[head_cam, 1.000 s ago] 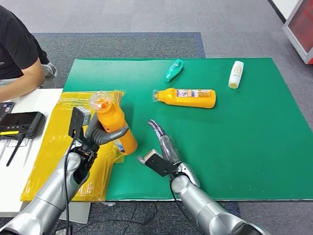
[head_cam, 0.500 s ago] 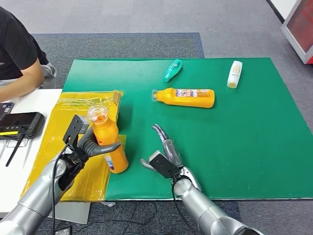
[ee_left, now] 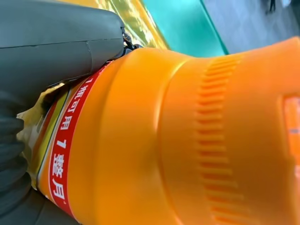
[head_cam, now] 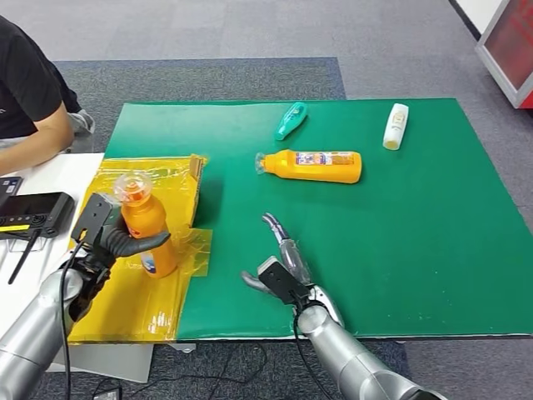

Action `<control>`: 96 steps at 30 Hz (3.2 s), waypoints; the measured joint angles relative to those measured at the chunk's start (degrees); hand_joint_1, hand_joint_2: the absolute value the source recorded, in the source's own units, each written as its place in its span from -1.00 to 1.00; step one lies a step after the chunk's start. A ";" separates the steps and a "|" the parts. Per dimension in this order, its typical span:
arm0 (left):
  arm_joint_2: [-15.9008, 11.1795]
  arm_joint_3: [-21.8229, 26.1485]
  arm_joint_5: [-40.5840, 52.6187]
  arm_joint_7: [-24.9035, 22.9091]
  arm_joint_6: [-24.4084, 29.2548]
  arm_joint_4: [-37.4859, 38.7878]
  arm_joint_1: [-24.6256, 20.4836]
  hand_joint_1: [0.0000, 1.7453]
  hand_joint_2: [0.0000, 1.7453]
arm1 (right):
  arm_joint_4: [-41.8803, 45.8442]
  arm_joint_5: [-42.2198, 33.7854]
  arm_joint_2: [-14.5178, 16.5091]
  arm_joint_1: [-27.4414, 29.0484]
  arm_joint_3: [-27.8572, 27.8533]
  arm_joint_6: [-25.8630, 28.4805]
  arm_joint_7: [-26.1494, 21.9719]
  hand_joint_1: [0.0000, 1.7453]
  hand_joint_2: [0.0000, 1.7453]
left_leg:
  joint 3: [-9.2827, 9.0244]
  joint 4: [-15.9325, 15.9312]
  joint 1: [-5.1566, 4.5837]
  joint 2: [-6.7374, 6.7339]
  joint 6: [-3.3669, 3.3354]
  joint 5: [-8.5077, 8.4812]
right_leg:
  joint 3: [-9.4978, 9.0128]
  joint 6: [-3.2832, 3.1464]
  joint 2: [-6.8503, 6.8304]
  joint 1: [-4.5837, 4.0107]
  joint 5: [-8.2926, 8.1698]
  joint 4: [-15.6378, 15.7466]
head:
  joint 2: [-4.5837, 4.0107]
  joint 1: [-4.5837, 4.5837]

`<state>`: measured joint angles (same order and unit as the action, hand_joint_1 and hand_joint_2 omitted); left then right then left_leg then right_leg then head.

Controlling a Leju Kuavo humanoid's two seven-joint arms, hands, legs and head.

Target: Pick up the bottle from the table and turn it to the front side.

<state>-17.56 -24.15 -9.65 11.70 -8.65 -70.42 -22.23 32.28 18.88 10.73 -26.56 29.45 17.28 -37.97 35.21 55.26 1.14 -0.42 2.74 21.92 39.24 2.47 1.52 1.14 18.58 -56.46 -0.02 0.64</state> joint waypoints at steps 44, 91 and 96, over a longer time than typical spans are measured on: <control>-7.91 5.82 6.52 -2.78 -5.17 -4.90 2.66 1.00 1.00 | 0.00 1.30 0.15 1.14 -1.43 -1.82 0.07 -1.00 1.00 | 0.01 0.00 0.00 0.02 0.00 0.07 | 0.01 0.00 -0.03 -0.01 0.10 -0.01 | 0.00 -0.01; -0.64 -7.16 13.52 2.05 -12.40 17.25 -13.71 1.00 1.00 | 0.00 1.43 2.05 0.90 -1.36 -3.32 -0.09 -1.00 1.00 | -1.13 -0.17 0.02 0.04 0.08 0.24 | -1.05 -0.14 -0.02 0.01 0.30 -0.05 | 0.00 -0.01; -0.62 -8.24 14.18 2.45 -11.11 17.40 -13.66 1.00 1.00 | 0.00 1.64 2.06 0.87 -1.34 -3.55 -0.09 -1.00 1.00 | -1.26 -0.20 0.02 0.05 0.09 0.28 | -1.23 -0.19 -0.02 0.01 0.35 -0.06 | 0.01 -0.01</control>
<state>-18.18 -32.39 4.53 14.15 -19.76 -53.03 -35.89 32.28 20.53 12.79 -25.68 28.11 13.73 -38.05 33.95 55.06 1.16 -0.38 2.83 22.20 38.01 2.28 1.49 1.14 18.93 -56.51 -0.02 0.64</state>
